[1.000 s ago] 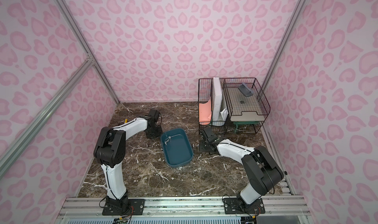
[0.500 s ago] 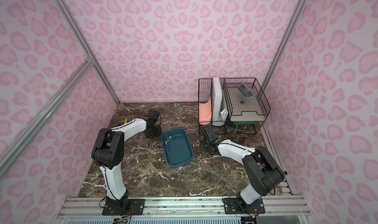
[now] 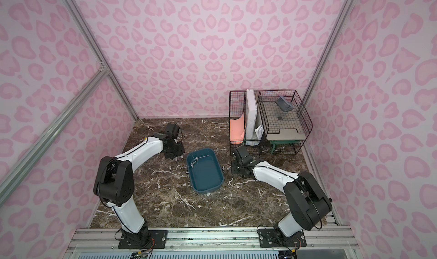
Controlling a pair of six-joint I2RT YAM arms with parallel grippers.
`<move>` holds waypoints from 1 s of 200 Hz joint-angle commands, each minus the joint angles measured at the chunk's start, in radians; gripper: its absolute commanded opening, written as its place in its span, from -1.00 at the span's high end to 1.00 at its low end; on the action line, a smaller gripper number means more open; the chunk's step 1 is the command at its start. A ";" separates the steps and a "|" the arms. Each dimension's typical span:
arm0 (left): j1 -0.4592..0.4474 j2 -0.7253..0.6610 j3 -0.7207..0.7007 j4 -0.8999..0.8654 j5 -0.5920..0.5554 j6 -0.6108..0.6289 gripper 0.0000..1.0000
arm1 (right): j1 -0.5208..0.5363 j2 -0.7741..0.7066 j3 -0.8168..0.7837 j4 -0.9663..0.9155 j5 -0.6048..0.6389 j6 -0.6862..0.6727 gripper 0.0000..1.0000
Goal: Take out the socket from the storage box
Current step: Place the socket head at the center of the board, then pick up the socket head from the storage box.
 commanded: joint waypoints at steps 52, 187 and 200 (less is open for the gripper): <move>0.001 -0.236 -0.003 -0.134 0.000 0.020 0.24 | 0.146 0.015 0.188 -0.008 0.077 -0.076 0.46; 0.007 -0.617 -0.080 -0.238 -0.049 0.085 0.03 | 0.276 0.489 0.639 0.059 -0.030 -0.137 0.33; 0.008 -0.647 -0.082 -0.241 -0.053 0.094 0.02 | 0.275 0.513 0.655 0.066 -0.041 -0.139 0.30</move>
